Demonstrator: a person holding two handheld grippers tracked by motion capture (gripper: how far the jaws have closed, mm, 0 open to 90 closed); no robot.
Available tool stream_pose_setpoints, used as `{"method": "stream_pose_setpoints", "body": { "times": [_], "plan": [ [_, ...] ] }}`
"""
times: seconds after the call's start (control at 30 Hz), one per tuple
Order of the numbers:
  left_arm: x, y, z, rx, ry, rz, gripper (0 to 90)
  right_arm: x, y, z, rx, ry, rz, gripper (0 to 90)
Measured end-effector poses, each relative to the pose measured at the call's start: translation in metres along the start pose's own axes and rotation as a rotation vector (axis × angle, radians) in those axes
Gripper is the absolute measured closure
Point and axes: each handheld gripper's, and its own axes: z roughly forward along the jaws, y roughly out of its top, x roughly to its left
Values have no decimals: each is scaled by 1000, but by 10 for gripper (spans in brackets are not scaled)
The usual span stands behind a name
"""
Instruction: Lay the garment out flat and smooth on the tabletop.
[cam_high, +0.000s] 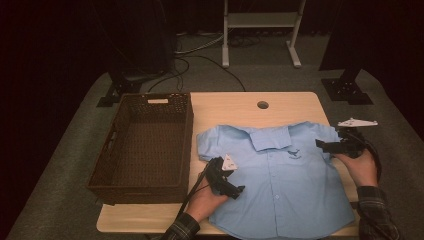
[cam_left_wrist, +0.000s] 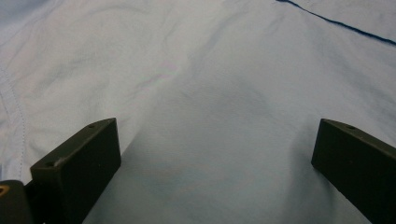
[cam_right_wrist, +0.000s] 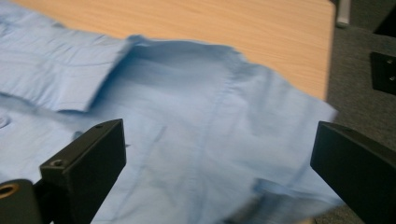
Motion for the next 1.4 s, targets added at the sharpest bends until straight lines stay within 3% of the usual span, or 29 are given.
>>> {"method": "stream_pose_setpoints", "body": {
  "times": [0.1,0.27,1.4],
  "plan": [
    [0,0,0,0,0,0,0,12,4,5,10,27,-40,24],
    [0,0,0,0,0,0,0,25,8,13,24,79,-60,24],
    [0,0,0,-1,0,-1,1,82,19,58,52,155,-129,19]
  ]
}}
